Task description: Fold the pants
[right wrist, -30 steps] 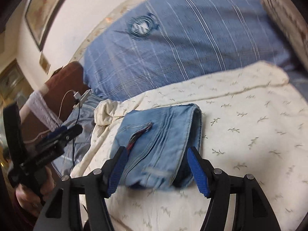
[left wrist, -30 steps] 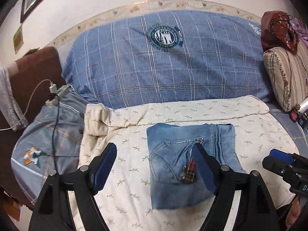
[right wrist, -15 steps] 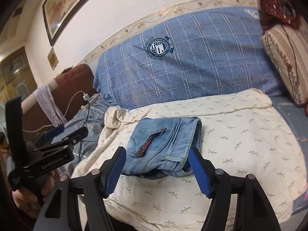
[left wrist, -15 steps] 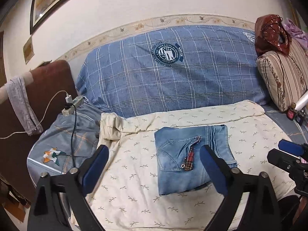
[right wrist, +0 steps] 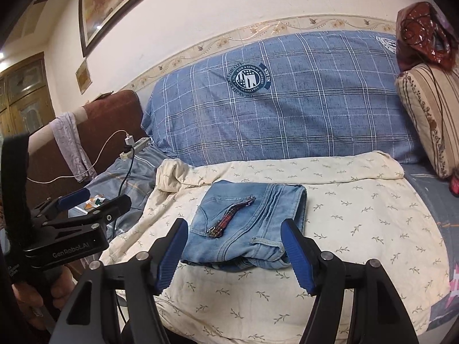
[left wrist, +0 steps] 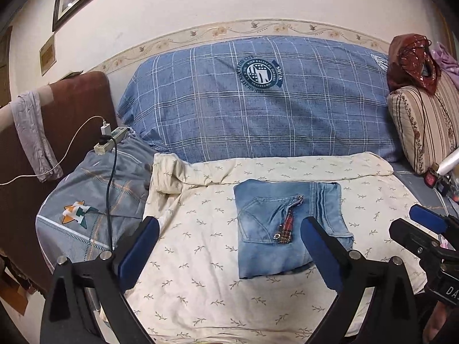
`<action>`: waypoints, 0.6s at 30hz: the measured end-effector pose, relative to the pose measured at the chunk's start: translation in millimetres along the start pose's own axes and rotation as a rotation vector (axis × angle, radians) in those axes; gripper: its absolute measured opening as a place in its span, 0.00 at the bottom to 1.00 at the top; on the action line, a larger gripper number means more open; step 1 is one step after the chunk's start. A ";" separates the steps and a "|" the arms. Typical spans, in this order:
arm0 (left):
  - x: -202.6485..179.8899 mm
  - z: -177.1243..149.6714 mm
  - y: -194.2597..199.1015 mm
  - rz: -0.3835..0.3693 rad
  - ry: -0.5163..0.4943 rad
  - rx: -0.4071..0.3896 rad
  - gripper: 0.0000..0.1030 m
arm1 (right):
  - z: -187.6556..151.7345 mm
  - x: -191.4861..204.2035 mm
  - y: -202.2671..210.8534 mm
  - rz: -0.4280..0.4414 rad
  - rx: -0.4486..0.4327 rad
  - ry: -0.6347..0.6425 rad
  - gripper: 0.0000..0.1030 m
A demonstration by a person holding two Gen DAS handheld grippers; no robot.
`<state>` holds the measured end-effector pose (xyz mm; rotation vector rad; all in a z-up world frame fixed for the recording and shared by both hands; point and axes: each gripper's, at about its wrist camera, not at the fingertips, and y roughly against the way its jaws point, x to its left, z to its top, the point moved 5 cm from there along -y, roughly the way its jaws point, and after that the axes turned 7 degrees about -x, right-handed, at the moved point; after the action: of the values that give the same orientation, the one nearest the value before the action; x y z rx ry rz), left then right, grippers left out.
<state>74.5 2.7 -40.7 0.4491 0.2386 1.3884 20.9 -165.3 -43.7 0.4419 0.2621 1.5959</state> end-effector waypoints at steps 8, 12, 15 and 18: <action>18.4 -2.4 -1.1 0.009 0.023 0.007 0.96 | -4.4 18.6 -10.2 0.012 0.019 0.046 0.68; 26.4 -5.0 -1.3 0.014 0.037 0.014 0.96 | -8.6 28.2 -15.0 0.016 0.028 0.070 0.68; 31.0 -6.5 -1.1 0.021 0.043 0.013 0.96 | -10.2 33.7 -16.2 0.018 0.026 0.078 0.68; 33.3 -8.2 -1.1 0.017 0.053 0.015 0.96 | -7.4 37.2 -13.9 0.004 0.004 0.084 0.68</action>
<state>77.9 36.5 -45.3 0.4283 0.2895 1.4172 29.2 -126.6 -51.8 0.3794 0.3283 1.6206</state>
